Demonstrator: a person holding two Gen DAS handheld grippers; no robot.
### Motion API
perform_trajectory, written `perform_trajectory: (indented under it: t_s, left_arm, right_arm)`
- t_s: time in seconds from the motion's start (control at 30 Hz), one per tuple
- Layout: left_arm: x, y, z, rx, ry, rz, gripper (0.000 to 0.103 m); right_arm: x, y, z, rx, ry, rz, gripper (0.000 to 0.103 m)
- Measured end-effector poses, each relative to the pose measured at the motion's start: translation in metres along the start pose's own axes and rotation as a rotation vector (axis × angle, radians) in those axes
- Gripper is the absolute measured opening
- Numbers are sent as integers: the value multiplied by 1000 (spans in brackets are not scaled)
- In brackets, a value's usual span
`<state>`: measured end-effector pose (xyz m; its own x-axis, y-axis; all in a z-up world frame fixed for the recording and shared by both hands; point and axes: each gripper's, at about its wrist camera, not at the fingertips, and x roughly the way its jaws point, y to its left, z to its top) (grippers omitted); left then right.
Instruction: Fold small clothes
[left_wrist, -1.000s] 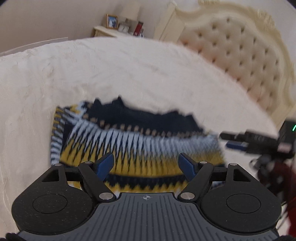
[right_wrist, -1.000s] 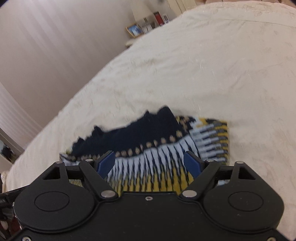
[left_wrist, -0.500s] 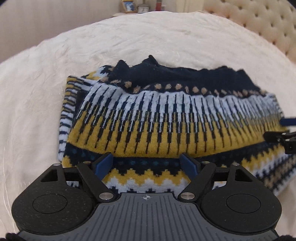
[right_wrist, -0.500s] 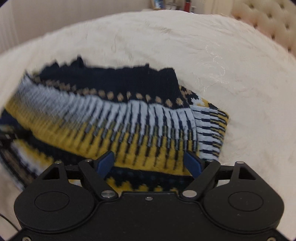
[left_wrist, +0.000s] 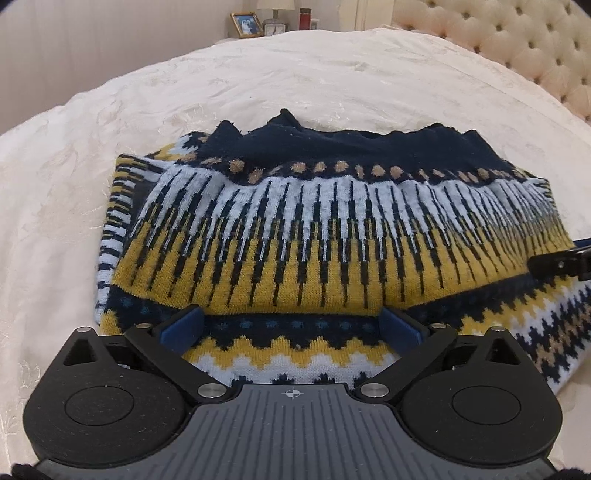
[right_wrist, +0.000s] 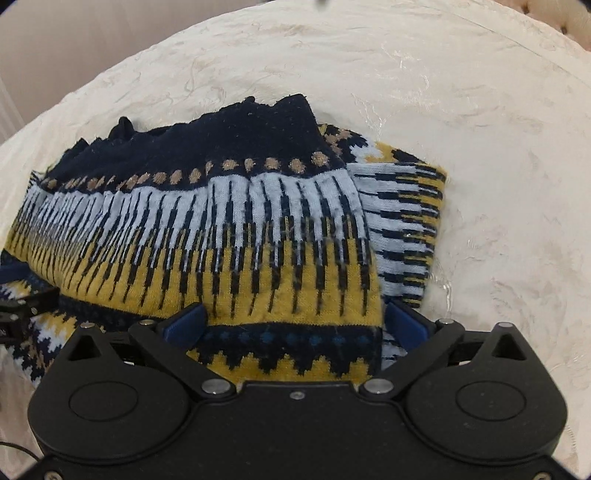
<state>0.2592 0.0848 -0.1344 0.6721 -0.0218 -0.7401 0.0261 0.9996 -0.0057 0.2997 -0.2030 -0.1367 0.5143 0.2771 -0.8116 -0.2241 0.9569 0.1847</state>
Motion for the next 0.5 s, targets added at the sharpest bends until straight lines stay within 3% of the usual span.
perform_trajectory:
  t_s: [0.23,0.3,0.33,0.37,0.5]
  left_arm:
    - [1,3,6,5,23,-18,102]
    - [-4,3,14,-1,48,-15,96]
    - [-9,2,20,-20,53,-14,86]
    - [-15,3,26,-53,49,-30,82]
    - [-27,-10,57,-129,25,-95,82]
  right_arm:
    - [-1,-1,-3,-9,-25,18,103]
    - [0,0,-2,-7,-26,22,103]
    - [-1,0,-2,-7,-27,24,103]
    - [-2,-1,-4,-8,-27,25,103]
    - [-3,-1,-4,-8,-21,24,103]
